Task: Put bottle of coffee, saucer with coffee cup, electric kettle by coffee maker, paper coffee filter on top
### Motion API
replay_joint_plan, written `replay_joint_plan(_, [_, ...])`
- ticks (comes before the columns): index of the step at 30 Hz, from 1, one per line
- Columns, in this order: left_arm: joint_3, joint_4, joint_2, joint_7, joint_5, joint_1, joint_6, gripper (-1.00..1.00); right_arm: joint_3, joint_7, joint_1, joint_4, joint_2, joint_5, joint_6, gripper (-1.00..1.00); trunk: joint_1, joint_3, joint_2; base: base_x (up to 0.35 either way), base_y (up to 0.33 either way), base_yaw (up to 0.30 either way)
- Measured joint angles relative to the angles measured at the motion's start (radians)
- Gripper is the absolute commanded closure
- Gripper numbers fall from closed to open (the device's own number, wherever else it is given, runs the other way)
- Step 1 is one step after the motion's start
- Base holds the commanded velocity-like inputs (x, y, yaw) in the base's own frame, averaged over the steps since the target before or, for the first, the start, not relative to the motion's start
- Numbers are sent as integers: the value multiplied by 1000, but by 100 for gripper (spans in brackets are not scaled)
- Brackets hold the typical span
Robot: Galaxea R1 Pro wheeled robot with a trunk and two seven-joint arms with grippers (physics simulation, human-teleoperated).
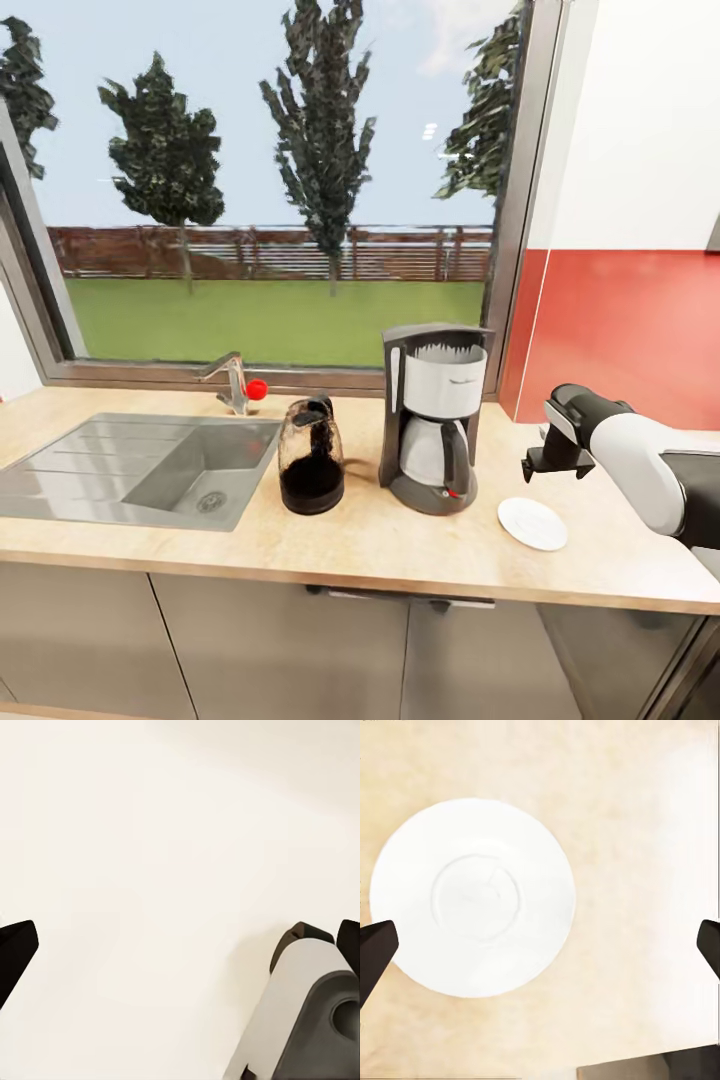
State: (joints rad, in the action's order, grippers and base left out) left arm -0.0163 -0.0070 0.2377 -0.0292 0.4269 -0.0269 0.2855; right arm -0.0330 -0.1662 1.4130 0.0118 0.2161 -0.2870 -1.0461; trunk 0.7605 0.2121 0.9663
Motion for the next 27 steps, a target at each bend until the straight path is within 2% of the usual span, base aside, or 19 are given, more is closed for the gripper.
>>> replay_joint_plan(7, [0,0,-1,0,-7,0,0,-100,-1,0,0,0,6,-1,0,-100,-27,-22,-49,0,0,0])
replay_joint_plan(15, [0,0,-2,0,-9,0,13,-100,1,0,0,0,14,0,0,-100,-27,-22,-49,-25,0,0])
replay_joint_plan(27, [0,-1,-12,0,-10,0,22,-100,1,0,0,0,15,0,0,-100,-26,-22,-49,-285,0,0])
